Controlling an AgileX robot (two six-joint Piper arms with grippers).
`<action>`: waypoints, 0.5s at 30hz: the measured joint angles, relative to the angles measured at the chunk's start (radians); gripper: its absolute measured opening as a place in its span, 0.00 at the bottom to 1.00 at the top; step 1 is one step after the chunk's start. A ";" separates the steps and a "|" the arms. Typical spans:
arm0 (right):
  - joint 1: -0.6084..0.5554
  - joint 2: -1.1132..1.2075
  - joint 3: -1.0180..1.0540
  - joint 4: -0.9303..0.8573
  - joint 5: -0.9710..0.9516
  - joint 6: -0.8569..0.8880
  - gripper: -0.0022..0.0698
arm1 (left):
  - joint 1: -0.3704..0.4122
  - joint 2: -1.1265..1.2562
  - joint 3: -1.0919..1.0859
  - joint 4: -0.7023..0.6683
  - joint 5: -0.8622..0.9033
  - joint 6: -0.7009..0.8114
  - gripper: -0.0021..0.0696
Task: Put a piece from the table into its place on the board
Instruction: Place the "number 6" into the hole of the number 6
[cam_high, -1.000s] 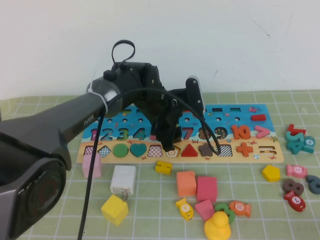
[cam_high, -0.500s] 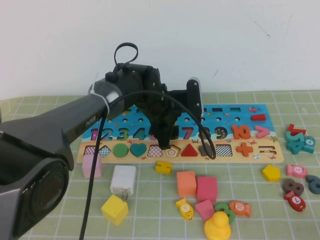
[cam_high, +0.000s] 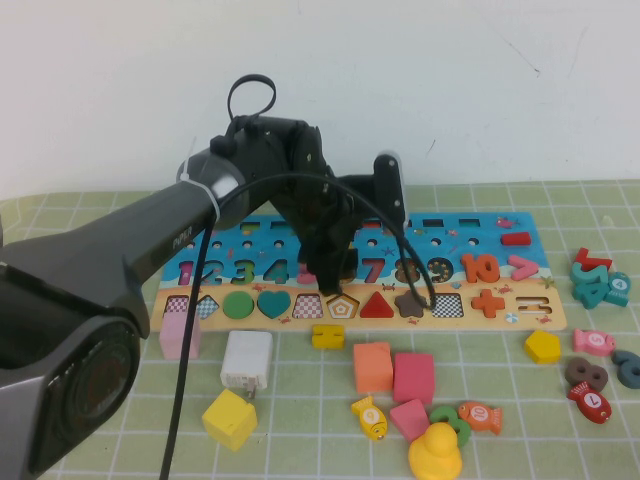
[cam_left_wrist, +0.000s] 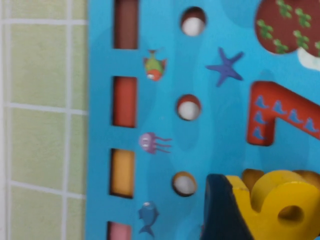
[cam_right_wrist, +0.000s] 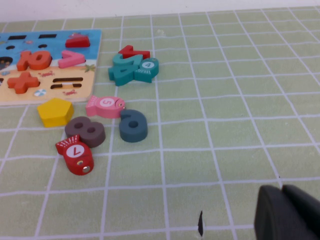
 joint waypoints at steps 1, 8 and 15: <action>0.000 0.000 0.000 0.000 0.000 0.000 0.03 | 0.000 0.000 -0.006 0.000 0.000 -0.012 0.52; 0.000 0.000 0.000 0.000 0.000 0.000 0.03 | 0.000 0.000 -0.049 -0.004 0.019 -0.062 0.52; 0.000 0.000 0.000 0.000 0.000 0.000 0.03 | 0.009 0.000 -0.049 -0.012 0.074 -0.065 0.52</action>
